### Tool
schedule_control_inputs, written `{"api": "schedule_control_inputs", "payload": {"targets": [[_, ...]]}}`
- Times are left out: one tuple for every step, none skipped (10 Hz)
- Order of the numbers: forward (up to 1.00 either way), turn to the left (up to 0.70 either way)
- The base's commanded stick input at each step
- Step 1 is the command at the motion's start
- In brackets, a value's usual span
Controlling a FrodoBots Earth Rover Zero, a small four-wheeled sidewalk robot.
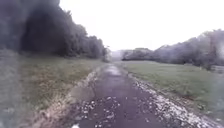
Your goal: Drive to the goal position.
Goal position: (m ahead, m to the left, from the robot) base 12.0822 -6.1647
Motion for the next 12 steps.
{"api": "schedule_control_inputs", "payload": {"targets": [[0.7,0.0],[0.7,0.0],[0.7,0.0],[0.7,0.0],[0.7,0.0],[0.7,0.0],[0.7,0.0],[0.7,0.0],[0.7,0.0],[0.7,0.0],[0.7,0.0],[0.7,0.0]]}}
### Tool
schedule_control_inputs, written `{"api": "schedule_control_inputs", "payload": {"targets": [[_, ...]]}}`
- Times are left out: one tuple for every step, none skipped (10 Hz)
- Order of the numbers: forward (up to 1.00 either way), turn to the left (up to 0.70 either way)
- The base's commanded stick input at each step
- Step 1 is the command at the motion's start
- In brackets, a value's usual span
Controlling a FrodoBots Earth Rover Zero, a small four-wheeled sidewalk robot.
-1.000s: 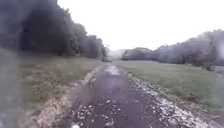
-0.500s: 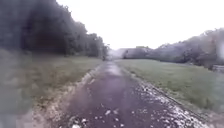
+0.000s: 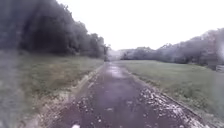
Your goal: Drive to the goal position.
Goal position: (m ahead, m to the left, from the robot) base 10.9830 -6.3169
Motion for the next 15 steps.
{"api": "schedule_control_inputs", "payload": {"targets": [[0.7,0.0],[0.7,0.0],[0.7,0.0],[0.7,0.0],[0.7,-0.05],[0.7,-0.14],[0.7,-0.14],[0.7,-0.14],[0.7,-0.14],[0.7,-0.14],[0.7,-0.14],[0.7,-0.14],[0.7,-0.14],[0.7,-0.14],[0.7,-0.07]]}}
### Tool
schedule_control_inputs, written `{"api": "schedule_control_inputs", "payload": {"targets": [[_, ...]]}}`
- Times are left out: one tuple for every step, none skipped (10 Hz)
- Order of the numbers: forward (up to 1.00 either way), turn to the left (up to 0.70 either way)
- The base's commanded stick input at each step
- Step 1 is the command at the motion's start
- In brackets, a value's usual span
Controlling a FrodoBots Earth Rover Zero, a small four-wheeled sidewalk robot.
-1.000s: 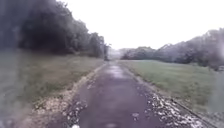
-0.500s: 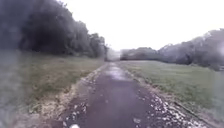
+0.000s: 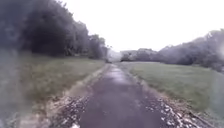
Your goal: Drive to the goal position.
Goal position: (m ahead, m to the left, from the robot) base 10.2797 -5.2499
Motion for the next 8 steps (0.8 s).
{"api": "schedule_control_inputs", "payload": {"targets": [[0.7,-0.03],[0.7,-0.01],[0.7,0.0],[0.7,0.0],[0.7,0.0],[0.7,0.0],[0.7,0.0],[0.7,0.0]]}}
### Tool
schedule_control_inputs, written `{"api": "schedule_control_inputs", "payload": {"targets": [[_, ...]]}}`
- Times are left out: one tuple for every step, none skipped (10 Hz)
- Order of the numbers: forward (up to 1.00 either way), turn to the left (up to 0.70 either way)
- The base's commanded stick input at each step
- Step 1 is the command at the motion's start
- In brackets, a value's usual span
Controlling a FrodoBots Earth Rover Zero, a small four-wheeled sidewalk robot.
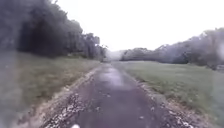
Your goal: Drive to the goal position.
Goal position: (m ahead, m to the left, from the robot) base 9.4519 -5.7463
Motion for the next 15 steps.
{"api": "schedule_control_inputs", "payload": {"targets": [[0.7,0.0],[0.7,0.0],[0.7,-0.01],[0.7,0.0],[0.7,0.0],[0.7,0.0],[0.7,0.0],[0.7,0.0],[0.7,0.0],[0.7,0.0],[0.7,0.0],[0.7,0.0],[0.7,0.0],[0.7,0.0],[0.7,0.0]]}}
